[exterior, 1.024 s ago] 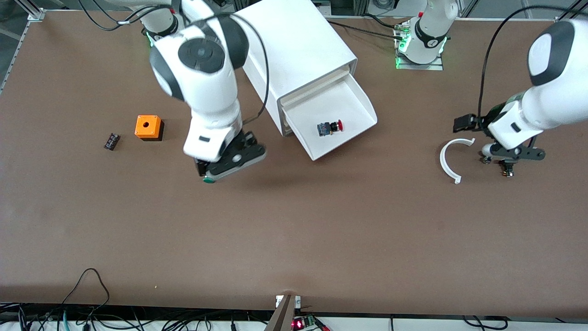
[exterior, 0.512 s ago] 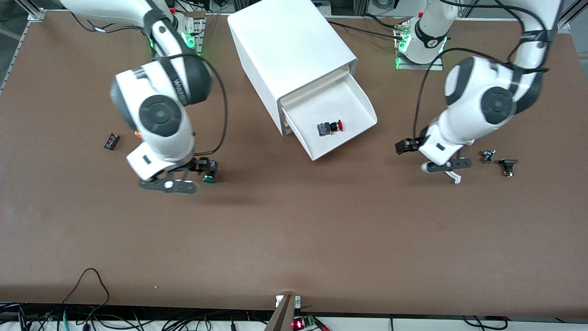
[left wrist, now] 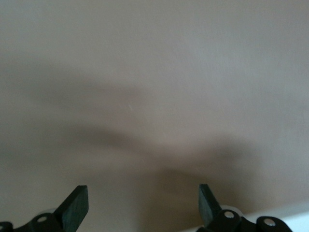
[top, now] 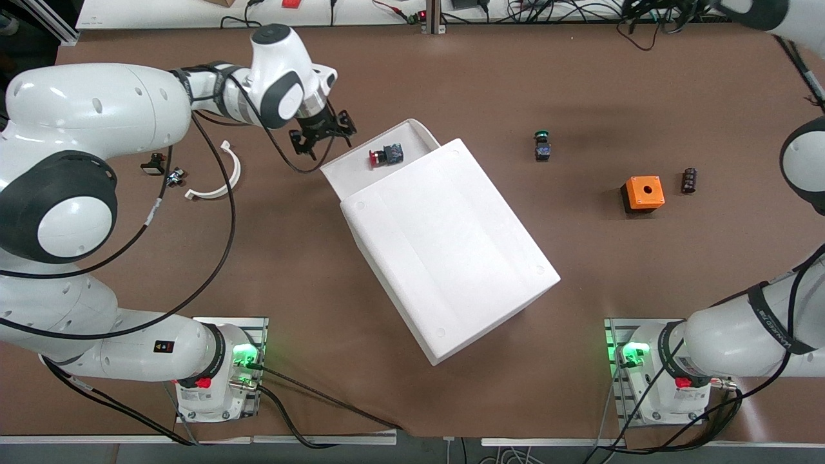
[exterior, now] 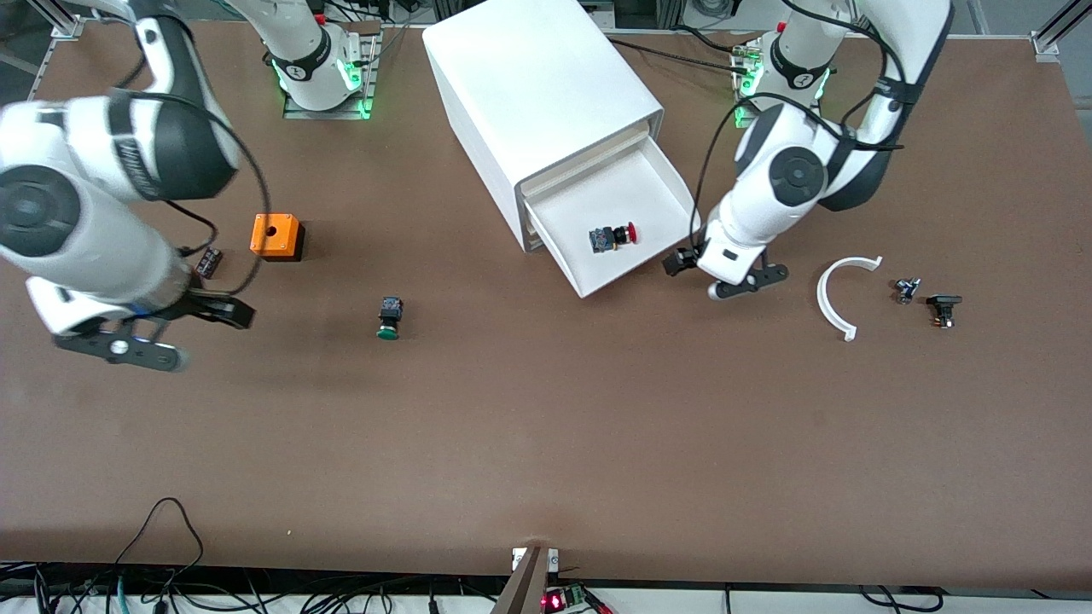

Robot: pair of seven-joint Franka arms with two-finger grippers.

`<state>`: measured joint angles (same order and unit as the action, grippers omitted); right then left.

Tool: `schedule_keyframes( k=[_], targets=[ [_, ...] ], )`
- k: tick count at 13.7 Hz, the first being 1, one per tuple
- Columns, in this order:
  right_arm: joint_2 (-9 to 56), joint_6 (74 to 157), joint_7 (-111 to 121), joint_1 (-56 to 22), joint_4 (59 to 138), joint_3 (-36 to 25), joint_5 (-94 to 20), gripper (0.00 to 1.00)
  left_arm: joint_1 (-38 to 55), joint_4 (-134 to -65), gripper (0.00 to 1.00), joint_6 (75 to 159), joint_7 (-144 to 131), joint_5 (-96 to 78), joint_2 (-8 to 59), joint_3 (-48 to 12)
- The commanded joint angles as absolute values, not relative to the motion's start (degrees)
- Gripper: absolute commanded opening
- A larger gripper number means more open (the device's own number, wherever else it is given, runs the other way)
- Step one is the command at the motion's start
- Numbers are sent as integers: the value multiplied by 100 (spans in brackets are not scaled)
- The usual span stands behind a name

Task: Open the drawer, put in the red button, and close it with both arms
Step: 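Push the drawer shut with the left gripper while the right gripper returns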

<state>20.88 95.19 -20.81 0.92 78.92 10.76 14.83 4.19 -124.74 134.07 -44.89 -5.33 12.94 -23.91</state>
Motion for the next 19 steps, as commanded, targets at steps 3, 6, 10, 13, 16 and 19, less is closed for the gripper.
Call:
schedule_keyframes(
  k=[3, 6, 10, 13, 16, 19],
  targets=[
    [1284, 9117, -616, 536, 8156, 748, 1029, 100, 457, -12910, 100, 13369, -5324, -598, 1073, -3180],
    [1134, 8912, -546, 501, 8218, 362, 283, 100, 457, -12999, 100, 13123, -5720, -606, 1020, -3804],
    [1090, 8877, -211, -244, 8253, -454, 281, 100, 457, -13008, 100, 13096, -5828, -703, 1020, -4139],
    [994, 8912, 9, -386, 8410, -606, 273, 100, 300, -12955, 100, 13201, -5801, -686, 827, -4079],
    [766, 9105, 9, -387, 8796, -642, 299, 100, -393, -12885, 100, 13692, -5792, -633, 572, -4035],
    [-146, 9737, 9, -387, 10042, -642, 282, 100, -756, -12509, 100, 13729, -5452, -615, 204, -3229]
  ],
)
